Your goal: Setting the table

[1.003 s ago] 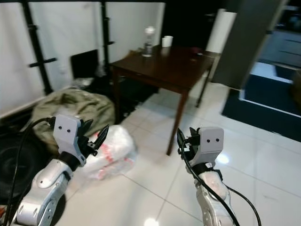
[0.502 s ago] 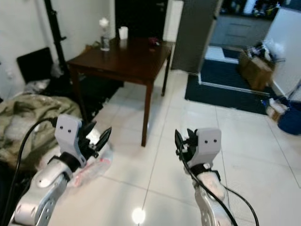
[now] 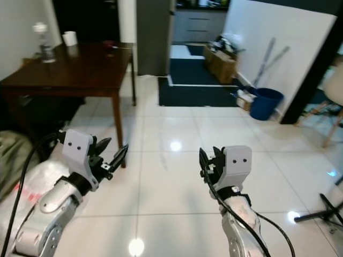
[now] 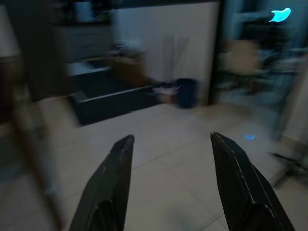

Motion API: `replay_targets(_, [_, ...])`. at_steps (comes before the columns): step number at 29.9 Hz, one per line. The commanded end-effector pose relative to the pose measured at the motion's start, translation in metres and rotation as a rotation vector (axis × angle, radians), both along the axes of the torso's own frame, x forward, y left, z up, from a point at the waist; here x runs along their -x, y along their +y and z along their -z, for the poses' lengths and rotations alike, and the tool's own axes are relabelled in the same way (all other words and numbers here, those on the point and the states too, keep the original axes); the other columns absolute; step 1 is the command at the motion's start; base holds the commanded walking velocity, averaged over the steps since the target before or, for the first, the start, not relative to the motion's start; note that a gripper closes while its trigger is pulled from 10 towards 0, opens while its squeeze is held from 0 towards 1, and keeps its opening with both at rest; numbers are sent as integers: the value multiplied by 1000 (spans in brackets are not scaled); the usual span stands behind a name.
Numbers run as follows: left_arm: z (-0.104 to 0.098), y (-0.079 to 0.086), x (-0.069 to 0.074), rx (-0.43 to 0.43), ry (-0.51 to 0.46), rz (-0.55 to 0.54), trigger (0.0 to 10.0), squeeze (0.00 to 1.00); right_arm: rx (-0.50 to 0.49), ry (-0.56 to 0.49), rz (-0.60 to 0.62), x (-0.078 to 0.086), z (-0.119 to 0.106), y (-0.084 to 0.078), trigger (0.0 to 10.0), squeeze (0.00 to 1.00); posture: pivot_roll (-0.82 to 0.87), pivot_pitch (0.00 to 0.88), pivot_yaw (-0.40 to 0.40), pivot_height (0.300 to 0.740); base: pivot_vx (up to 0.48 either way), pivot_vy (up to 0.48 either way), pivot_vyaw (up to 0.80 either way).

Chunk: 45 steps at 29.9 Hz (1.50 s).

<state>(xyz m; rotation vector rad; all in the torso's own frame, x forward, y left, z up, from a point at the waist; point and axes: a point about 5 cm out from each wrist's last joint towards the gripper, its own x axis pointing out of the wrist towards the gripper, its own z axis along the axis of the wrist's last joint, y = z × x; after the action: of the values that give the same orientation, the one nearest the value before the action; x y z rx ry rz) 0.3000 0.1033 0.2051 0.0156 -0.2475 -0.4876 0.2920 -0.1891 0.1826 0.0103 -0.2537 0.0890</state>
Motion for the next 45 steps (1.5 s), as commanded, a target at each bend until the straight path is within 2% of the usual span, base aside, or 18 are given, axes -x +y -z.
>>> replay_targets(1, [17, 8, -2, -82, 58, -61, 10000, 0, -4, 14, -7, 1, 4, 4, 10000, 0, -25, 6, 58, 740, 0, 0, -788])
replay_targets(3, [27, 16, -6, -124, 97, -133, 10000, 0, 0, 28, -43, 1, 8, 10, 10000, 0, -24, 9, 57, 740, 0, 0, -781])
replay_targets(5, [27, 16, -6, -124, 97, -133, 10000, 0, 0, 28, -43, 1, 8, 10, 10000, 0, -24, 9, 57, 740, 0, 0, -781])
replay_targets(6, [36, 27, -10, -165, 133, -210, 10000, 0, 3, 48, -105, -1, 13, 22, 10000, 0, -12, 13, 50, 740, 0, 0, -788])
replay_targets(9, [43, 39, -11, -188, 160, -267, 10000, 0, 8, 65, -175, -3, 17, 36, 10000, 0, 0, 15, 44, 740, 0, 0, -785])
replay_targets(10, [43, 39, -11, -188, 160, -267, 10000, 0, 8, 65, -175, -3, 17, 36, 10000, 0, 0, 15, 44, 740, 0, 0, -781])
replay_targets(12, [49, 51, -10, -207, 183, -321, 10000, 0, -3, 85, -233, -7, 22, 48, 10000, 0, 21, 19, 32, 740, 0, 0, -784])
replay_targets(14, [50, 55, -9, -208, 195, -334, 10000, 0, -7, 95, -259, -8, 25, 53, 10000, 0, 27, 21, 29, 740, 0, 0, -781])
replay_targets(18, [52, 67, -3, -221, 204, -339, 10000, 0, -40, 143, -379, -10, 35, 75, 10000, 0, 50, 21, 22, 740, 0, 0, -697])
replay_targets(20, [52, 67, -2, -220, 201, -340, 10000, 0, -42, 146, -397, -10, 36, 78, 10000, 0, 56, 20, 21, 740, 0, 0, -291])
replay_targets(22, [52, 66, 1, -203, 184, -333, 10000, 0, -39, 145, -417, -8, 38, 82, 10000, 0, 59, 19, 20, 740, 0, 0, 0])
replay_targets(25, [52, 53, 3, -162, 147, -300, 10000, 0, -47, 143, -412, -7, 39, 81, 10000, 0, 48, 19, 25, 740, 0, 0, 0])
replay_targets(36, [48, 27, 0, -143, 96, -191, 10000, 0, -51, 150, -375, -1, 45, 72, 10000, 0, 4, 16, 42, 740, 403, 0, 0])
replay_targets(45, [47, 22, -1, -135, 85, -168, 10000, 0, -51, 150, -355, -1, 46, 68, 10000, 0, -2, 17, 49, 740, 480, 0, 0])
